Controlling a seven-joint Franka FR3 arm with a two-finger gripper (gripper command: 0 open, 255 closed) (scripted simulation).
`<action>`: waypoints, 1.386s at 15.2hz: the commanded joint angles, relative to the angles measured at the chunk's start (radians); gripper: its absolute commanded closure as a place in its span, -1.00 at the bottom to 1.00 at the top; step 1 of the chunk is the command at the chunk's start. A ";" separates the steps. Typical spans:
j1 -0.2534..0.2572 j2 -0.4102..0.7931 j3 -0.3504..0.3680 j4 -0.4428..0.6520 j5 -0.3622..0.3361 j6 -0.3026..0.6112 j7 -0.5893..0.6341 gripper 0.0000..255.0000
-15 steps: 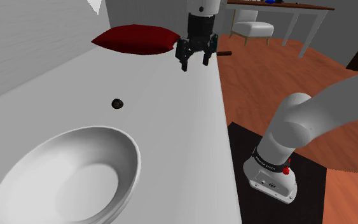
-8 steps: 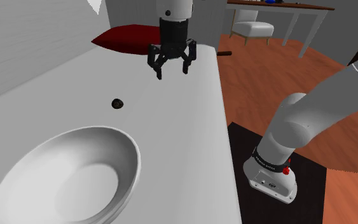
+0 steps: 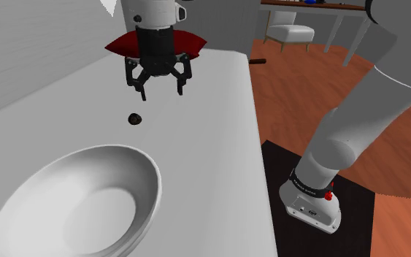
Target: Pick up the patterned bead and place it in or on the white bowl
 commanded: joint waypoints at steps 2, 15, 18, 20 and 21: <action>0.008 0.141 0.061 0.119 -0.063 0.002 0.126 -1.00; 0.043 0.278 0.096 0.143 -0.138 0.086 0.246 -1.00; 0.043 0.278 0.096 0.143 -0.138 0.086 0.246 -1.00; 0.043 0.278 0.096 0.143 -0.138 0.086 0.246 -1.00; 0.043 0.278 0.096 0.143 -0.138 0.086 0.246 -1.00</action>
